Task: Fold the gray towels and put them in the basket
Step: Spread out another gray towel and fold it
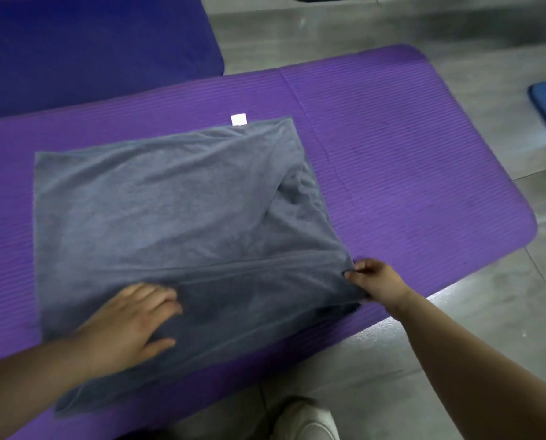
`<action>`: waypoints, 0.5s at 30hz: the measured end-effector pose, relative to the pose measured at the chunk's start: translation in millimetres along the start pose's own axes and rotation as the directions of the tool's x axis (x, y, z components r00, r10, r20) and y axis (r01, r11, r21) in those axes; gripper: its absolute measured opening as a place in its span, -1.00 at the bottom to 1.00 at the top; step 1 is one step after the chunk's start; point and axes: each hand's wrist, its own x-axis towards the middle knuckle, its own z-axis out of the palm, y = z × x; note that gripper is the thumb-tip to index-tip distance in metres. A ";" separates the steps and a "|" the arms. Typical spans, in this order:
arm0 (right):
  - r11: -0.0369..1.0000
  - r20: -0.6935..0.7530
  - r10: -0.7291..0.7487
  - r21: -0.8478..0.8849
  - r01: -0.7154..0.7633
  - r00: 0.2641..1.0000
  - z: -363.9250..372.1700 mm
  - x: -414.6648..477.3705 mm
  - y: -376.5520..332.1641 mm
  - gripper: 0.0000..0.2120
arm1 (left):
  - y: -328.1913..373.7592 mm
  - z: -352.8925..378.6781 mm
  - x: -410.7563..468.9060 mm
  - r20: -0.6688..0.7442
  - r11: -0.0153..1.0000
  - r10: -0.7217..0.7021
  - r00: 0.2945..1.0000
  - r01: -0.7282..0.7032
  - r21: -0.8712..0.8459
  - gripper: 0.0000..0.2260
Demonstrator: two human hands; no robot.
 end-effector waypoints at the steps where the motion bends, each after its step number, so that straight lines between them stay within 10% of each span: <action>1: 0.999 0.045 -0.001 0.039 -0.001 0.999 -0.6 -4.1 3.2 -0.83 | 3.8 -1.3 -5.4 0.042 0.999 0.028 0.999 -0.028 -0.016 -0.70; 6: 0.989 0.051 0.038 0.139 -0.045 0.998 6.2 -10.2 19.5 -0.83 | 0.4 22.3 -36.2 0.433 0.996 -0.091 0.897 0.087 0.029 -0.53; 9: 0.997 -0.093 0.000 -0.076 -0.007 0.996 19.5 -6.5 21.9 -0.67 | 2.2 22.8 -40.7 0.364 0.988 -0.112 0.925 0.065 0.139 -0.78; 12: 0.944 -0.159 -0.043 -0.329 -0.012 0.986 28.8 -8.5 18.7 -0.95 | -0.1 10.9 -37.7 0.228 0.987 -0.089 0.970 0.055 0.151 -0.94; 15: 0.946 -0.178 0.030 -0.313 -0.085 0.984 30.0 -9.5 17.2 -0.61 | -18.4 -11.4 -33.1 0.098 0.974 -0.186 0.978 0.170 0.153 -0.96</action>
